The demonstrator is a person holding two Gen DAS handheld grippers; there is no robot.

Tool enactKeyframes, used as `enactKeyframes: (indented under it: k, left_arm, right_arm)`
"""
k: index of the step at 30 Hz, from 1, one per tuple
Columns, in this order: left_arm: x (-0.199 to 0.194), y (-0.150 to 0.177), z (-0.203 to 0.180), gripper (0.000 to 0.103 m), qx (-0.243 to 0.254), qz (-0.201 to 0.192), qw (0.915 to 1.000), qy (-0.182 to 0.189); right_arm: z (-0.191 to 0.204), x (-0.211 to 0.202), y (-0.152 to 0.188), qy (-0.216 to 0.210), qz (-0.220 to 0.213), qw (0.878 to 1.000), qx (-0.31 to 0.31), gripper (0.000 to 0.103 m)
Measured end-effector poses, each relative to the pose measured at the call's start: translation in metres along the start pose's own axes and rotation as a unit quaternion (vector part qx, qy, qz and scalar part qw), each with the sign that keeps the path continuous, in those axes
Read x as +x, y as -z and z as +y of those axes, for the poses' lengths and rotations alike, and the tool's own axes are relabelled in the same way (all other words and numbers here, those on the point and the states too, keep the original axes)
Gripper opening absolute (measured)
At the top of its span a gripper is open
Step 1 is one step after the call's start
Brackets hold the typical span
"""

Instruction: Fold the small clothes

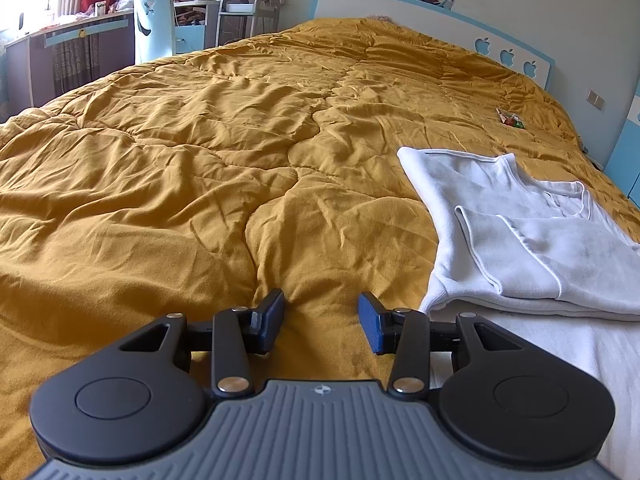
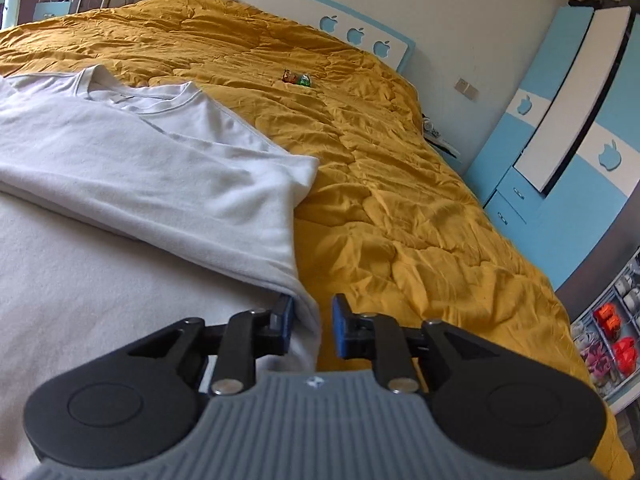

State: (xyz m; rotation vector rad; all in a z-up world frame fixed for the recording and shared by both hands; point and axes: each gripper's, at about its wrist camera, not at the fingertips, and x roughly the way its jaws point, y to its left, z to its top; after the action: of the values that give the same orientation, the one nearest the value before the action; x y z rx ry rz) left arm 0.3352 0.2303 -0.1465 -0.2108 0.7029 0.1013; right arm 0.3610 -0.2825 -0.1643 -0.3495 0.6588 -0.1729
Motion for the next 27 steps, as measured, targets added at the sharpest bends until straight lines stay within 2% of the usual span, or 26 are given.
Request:
enactKeyframes:
  k: [2,5,8,13,15,18,22,24,25,27]
  left_arm:
    - [0.0,0.0,-0.001,0.05,0.002,0.0,1.0,-0.003]
    - [-0.001,0.0,-0.002,0.05,0.007,-0.002,0.9999,-0.007]
    - [-0.002,0.0,-0.002,0.05,0.008,-0.002,0.9999,-0.008]
    - [-0.002,0.0,-0.001,0.05,0.005,-0.001,1.0,-0.006]
    - [-0.002,0.0,-0.001,0.05,0.004,0.0,1.0,-0.005]
    - [-0.001,0.0,-0.001,0.05,0.004,0.0,1.0,-0.004]
    - [0.0,0.0,0.0,0.05,0.003,0.001,1.0,-0.003]
    - [0.0,0.0,-0.001,0.05,0.004,0.001,1.0,-0.005]
    - [0.0,0.0,-0.001,0.05,0.005,0.001,1.0,-0.005]
    - [-0.001,0.0,-0.001,0.05,0.005,0.0,1.0,-0.006]
  right_arm:
    - [-0.011,-0.014,0.004,0.006,-0.007,1.0,0.024,0.014]
    - [-0.032,-0.037,0.005,0.009,-0.04,0.995,0.087,0.014]
    - [-0.042,-0.038,-0.01,-0.001,-0.062,0.988,0.14,0.015]
    - [-0.016,-0.001,-0.044,-0.067,-0.039,0.987,0.143,0.013]
    - [0.001,0.015,-0.052,-0.074,-0.019,0.989,0.126,0.013]
    - [0.016,0.035,-0.05,-0.063,0.02,0.992,0.109,0.011]
    - [0.004,0.038,-0.032,-0.049,0.04,0.986,0.157,0.011]
    - [-0.006,0.035,-0.025,-0.028,0.053,0.984,0.168,0.018]
    - [-0.012,0.033,-0.02,-0.031,0.056,0.982,0.179,0.025]
    - [-0.024,0.028,-0.012,-0.044,0.062,0.976,0.205,0.026]
